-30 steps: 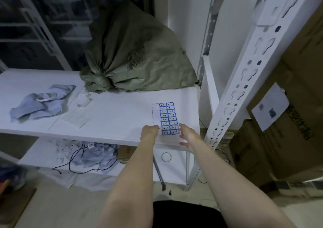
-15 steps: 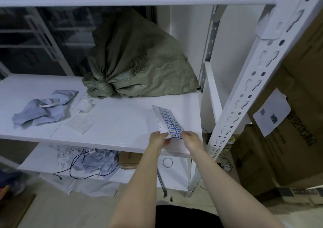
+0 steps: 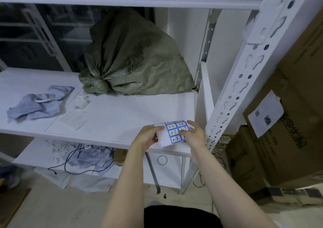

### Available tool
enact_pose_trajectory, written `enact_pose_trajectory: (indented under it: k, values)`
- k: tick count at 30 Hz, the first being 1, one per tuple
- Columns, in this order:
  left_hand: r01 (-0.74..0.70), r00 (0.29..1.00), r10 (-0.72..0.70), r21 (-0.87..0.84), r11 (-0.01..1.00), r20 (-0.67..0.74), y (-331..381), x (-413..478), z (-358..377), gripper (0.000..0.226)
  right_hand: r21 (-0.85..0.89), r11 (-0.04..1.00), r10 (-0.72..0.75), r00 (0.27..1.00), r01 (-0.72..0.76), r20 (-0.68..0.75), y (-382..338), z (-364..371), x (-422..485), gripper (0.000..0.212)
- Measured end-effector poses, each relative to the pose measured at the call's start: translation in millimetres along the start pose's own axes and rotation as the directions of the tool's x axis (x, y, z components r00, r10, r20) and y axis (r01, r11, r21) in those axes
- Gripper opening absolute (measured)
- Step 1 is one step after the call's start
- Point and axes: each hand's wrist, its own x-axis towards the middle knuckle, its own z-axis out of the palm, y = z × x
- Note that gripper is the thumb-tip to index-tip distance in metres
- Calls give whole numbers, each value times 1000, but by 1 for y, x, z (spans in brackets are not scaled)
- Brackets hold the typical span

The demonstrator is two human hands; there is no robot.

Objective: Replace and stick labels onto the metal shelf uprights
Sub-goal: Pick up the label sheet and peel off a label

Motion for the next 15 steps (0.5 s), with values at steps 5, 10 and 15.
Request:
enact_pose_trajectory:
  k: [5,10,15]
  values:
    - [-165,955,106,-199,966,-277,-1,5,-4,12,-285,958,30,991,9,131,-2,-7,-1,30]
    - [-217,934,158,-157,963,-321,1,3,-1,16,-560,821,-46,990,112,131,0,-3,5,34]
    - [-198,947,191,2,980,-260,1,1,7,18,-581,652,-530,841,487,110,-9,9,-1,42]
